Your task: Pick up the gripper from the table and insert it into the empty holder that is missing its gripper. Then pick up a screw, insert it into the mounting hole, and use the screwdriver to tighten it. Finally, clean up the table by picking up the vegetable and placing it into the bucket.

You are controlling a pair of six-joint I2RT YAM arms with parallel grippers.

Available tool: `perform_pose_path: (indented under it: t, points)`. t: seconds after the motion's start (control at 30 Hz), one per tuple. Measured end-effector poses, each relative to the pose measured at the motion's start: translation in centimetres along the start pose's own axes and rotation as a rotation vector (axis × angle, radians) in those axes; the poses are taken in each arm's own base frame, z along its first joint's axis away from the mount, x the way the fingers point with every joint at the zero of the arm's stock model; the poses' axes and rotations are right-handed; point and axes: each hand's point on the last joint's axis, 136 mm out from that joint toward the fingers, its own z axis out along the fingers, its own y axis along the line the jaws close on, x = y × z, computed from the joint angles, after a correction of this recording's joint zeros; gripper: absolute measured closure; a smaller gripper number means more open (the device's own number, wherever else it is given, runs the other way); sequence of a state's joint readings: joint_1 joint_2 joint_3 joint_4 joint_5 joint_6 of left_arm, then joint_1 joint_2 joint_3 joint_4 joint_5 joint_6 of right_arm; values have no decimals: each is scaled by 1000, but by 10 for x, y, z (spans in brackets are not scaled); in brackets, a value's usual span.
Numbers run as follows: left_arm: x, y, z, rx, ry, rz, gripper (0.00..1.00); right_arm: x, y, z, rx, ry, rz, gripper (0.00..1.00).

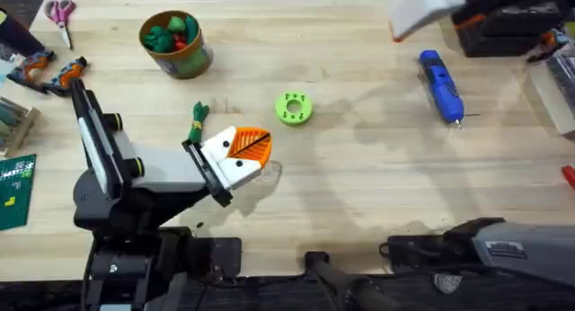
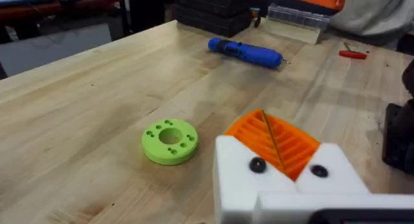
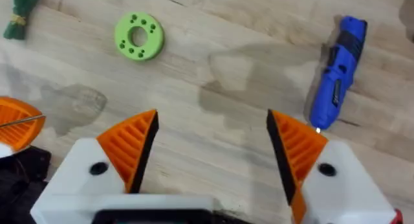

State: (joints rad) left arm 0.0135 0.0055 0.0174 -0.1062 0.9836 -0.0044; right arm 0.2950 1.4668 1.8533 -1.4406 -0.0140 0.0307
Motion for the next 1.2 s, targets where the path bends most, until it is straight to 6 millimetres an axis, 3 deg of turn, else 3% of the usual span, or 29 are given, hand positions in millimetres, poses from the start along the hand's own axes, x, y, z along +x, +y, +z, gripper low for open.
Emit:
perform_pose_path:
  t: [0.4, 0.67, 0.87, 1.0, 1.2]
  points:
    - [0, 0, 0, 0, 0, 0, 986, 53, -60, -15, 99, -28, 187, 8]
    - [0, 0, 0, 0, 0, 0, 987, 86, -76, 13, 130, -22, 228, 8]
    - [0, 0, 0, 0, 0, 0, 987, 67, -96, 40, 152, -55, 153, 7]
    - [0, 0, 0, 0, 0, 0, 987, 43, -120, 53, 184, -105, 131, 8]
    - [0, 0, 0, 0, 0, 0, 987, 29, -159, 89, 212, -74, 130, 8]
